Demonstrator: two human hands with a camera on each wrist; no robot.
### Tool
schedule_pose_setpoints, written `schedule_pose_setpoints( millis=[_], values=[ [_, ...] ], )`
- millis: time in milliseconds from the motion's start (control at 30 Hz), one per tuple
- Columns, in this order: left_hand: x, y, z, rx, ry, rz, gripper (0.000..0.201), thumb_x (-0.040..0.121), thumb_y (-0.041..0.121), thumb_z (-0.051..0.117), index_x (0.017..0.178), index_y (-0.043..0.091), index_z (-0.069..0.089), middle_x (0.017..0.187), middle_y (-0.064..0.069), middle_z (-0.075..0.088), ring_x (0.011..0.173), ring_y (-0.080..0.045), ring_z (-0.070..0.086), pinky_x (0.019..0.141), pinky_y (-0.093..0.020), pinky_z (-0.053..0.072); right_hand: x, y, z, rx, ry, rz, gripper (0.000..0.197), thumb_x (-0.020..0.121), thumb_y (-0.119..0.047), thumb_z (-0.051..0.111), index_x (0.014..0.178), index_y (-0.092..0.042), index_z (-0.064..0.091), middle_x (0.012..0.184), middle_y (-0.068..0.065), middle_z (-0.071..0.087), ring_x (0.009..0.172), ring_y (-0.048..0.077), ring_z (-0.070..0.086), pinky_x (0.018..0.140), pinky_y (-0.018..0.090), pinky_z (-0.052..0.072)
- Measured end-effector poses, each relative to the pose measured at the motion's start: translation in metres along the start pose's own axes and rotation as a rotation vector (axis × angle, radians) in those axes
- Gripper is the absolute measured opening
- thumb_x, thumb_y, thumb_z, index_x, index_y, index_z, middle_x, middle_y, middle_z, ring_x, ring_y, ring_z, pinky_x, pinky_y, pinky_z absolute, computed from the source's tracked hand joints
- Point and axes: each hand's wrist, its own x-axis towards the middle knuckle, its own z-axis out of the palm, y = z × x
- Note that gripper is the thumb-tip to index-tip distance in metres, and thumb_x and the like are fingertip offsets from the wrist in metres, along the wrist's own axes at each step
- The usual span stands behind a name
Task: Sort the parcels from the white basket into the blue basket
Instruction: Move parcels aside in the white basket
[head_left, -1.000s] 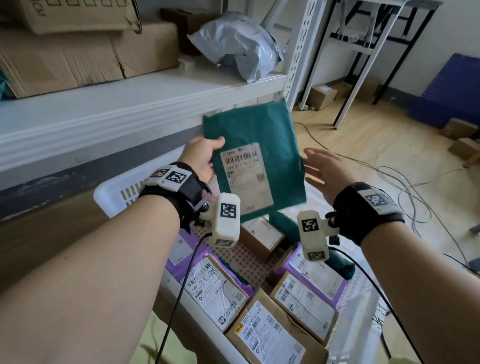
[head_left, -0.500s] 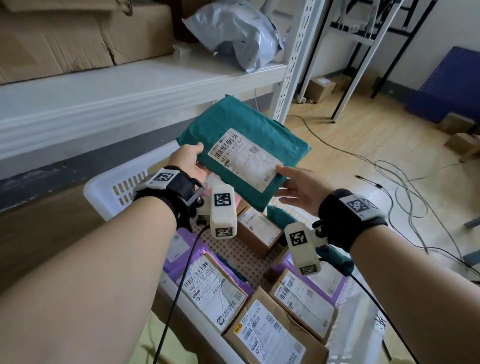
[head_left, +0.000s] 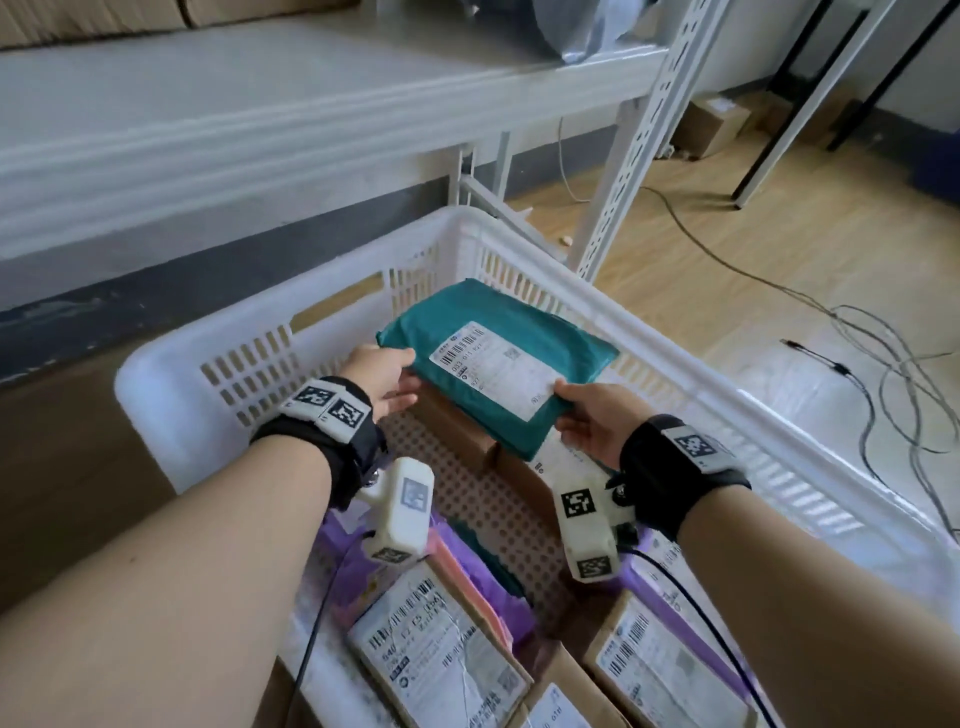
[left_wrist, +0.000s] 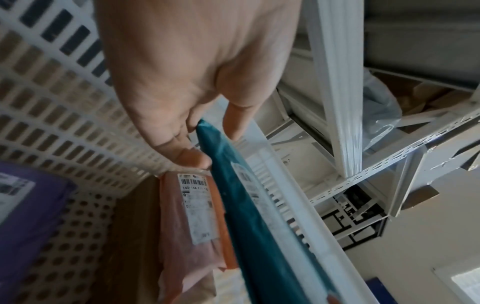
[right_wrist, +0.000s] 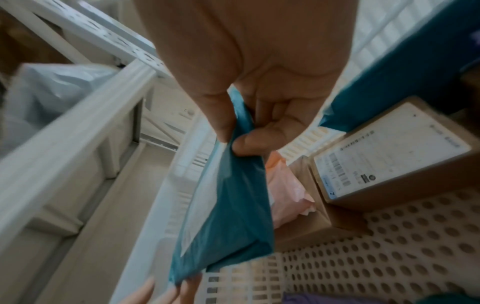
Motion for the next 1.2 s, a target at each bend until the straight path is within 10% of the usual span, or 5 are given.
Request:
schedule_pose_setpoints(
  millis=[167, 267, 367, 900, 1200],
  values=[
    [0.048, -0.002, 0.010, 0.071, 0.042, -0.003, 0.051, 0.095, 0.007, 0.048, 0.143, 0.010, 0.031, 0.097, -0.002, 0.053, 0.085, -0.013, 0.054, 0.073, -0.031, 0.048, 0.055, 0.002, 0.022, -0.013, -0.024, 0.092, 0.015, 0.094, -0.012, 0.057, 0.080, -0.006, 0.055, 0.061, 0.008, 0.050, 0.028, 0.008, 0.049, 0.033, 0.017, 0.044],
    [0.074, -0.018, 0.021, 0.078, 0.083, -0.062, 0.062, 0.094, 0.008, 0.053, 0.147, 0.011, 0.022, 0.137, -0.006, 0.043, 0.126, -0.023, 0.045, 0.096, -0.038, 0.043, 0.087, 0.010, 0.037, -0.074, -0.021, 0.131, 0.020, 0.093, -0.009, 0.058, 0.075, -0.003, 0.052, 0.054, 0.010, 0.052, 0.028, 0.012, 0.050, 0.033, 0.020, 0.046],
    [0.099, -0.035, 0.029, 0.045, 0.092, -0.120, 0.050, 0.091, 0.013, 0.057, 0.138, 0.010, 0.040, 0.134, 0.000, 0.051, 0.127, -0.021, 0.046, 0.106, -0.039, 0.037, 0.113, 0.025, 0.046, -0.114, 0.025, 0.170, 0.028, 0.093, -0.021, 0.059, 0.072, -0.005, 0.049, 0.050, 0.008, 0.049, 0.033, 0.018, 0.046, 0.040, 0.027, 0.044],
    [0.121, -0.060, 0.027, 0.030, 0.070, -0.217, 0.045, 0.083, 0.034, 0.068, 0.123, 0.020, 0.054, 0.124, 0.003, 0.061, 0.116, -0.019, 0.054, 0.095, -0.036, 0.039, 0.133, 0.034, 0.029, -0.297, 0.099, 0.194, 0.040, 0.075, -0.040, 0.077, 0.086, -0.006, 0.060, 0.065, 0.010, 0.065, 0.041, 0.014, 0.058, 0.041, 0.024, 0.051],
    [0.108, -0.055, 0.022, 0.019, 0.019, -0.250, 0.048, 0.088, 0.039, 0.061, 0.130, 0.022, 0.046, 0.138, -0.003, 0.049, 0.128, -0.024, 0.046, 0.101, -0.043, 0.043, 0.112, 0.026, 0.017, -0.375, 0.140, 0.089, 0.053, 0.076, -0.055, 0.068, 0.051, -0.012, 0.049, 0.046, 0.002, 0.048, 0.036, 0.014, 0.037, 0.043, 0.023, 0.033]
  ],
)
